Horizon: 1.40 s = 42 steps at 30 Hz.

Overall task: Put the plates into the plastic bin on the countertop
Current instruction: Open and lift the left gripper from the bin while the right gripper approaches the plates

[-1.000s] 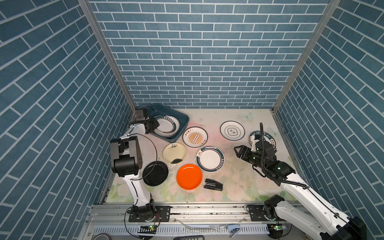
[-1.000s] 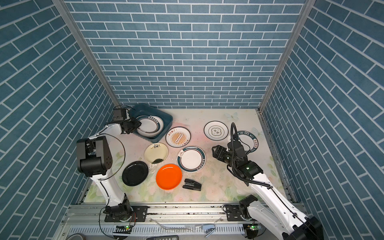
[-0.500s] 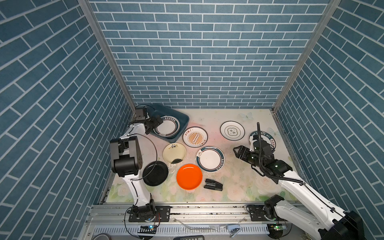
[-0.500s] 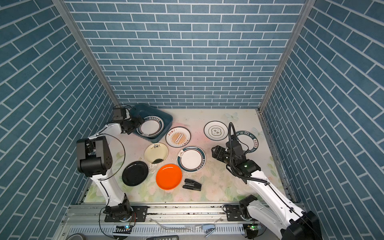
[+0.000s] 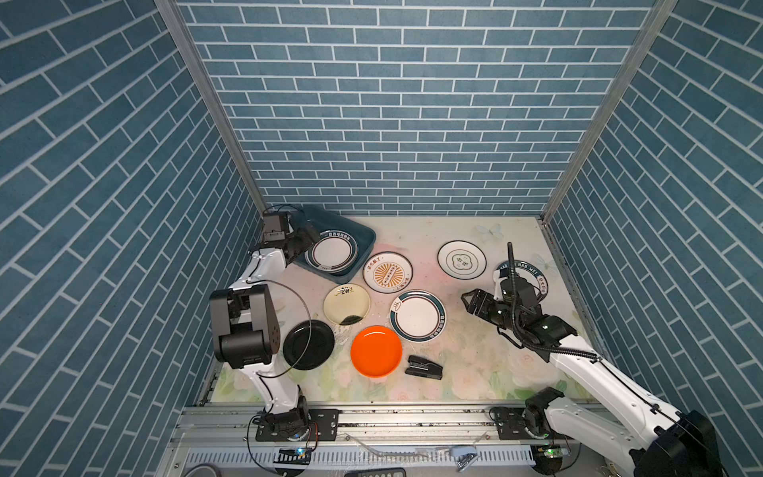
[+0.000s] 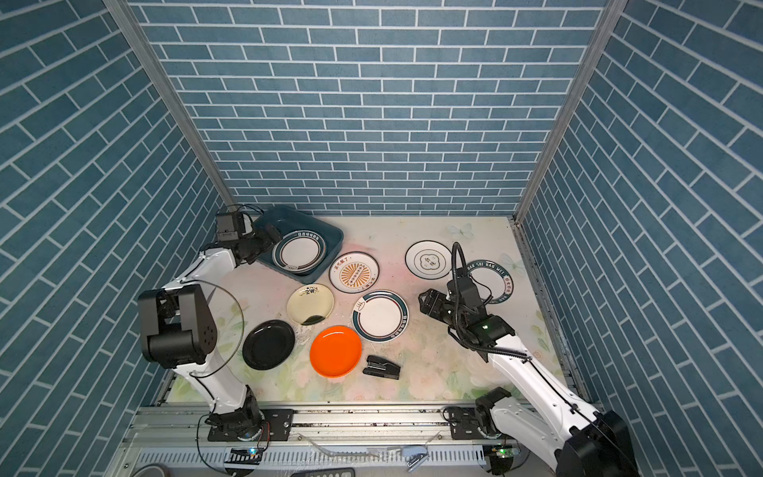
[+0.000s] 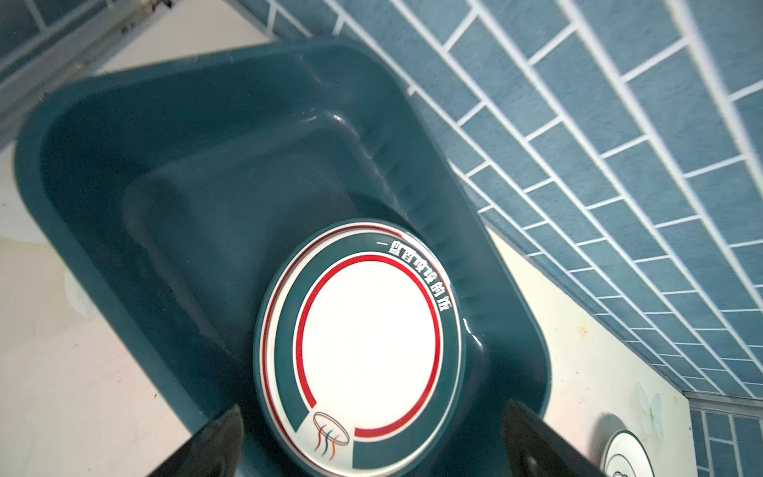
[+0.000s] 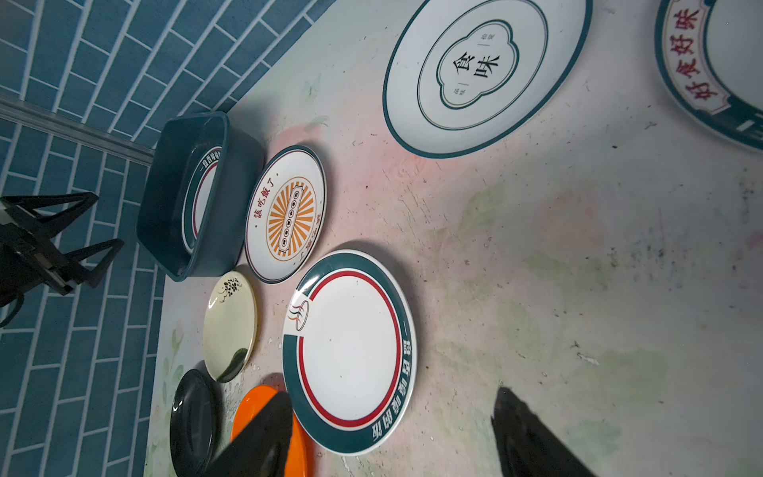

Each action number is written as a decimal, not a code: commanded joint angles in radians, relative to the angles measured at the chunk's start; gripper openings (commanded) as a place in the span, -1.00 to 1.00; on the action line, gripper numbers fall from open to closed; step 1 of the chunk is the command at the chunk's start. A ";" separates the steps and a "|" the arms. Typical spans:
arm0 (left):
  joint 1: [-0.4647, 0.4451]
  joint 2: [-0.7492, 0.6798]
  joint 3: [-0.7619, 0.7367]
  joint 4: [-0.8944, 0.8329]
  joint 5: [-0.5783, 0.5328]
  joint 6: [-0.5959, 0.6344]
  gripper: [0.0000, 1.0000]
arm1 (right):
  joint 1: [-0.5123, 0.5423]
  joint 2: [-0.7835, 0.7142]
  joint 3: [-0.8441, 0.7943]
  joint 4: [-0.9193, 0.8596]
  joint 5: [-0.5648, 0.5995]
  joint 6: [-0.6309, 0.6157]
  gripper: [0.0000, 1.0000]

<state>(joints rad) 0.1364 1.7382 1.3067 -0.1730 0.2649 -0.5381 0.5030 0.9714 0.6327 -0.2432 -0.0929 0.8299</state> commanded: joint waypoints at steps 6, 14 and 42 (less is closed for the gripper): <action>-0.096 -0.242 -0.131 0.038 -0.088 0.001 0.99 | -0.005 0.062 -0.040 0.070 -0.050 0.011 0.54; -0.260 -0.439 -0.265 0.026 -0.162 0.006 0.99 | -0.005 0.093 -0.081 0.131 -0.057 0.012 0.54; -0.409 -0.628 -0.488 0.041 -0.269 0.051 0.99 | 0.002 0.302 -0.214 0.413 -0.179 0.063 0.03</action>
<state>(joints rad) -0.2718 1.1439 0.8497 -0.1570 0.0391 -0.5060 0.5018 1.2472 0.4335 0.1040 -0.2489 0.8669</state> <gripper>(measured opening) 0.995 0.518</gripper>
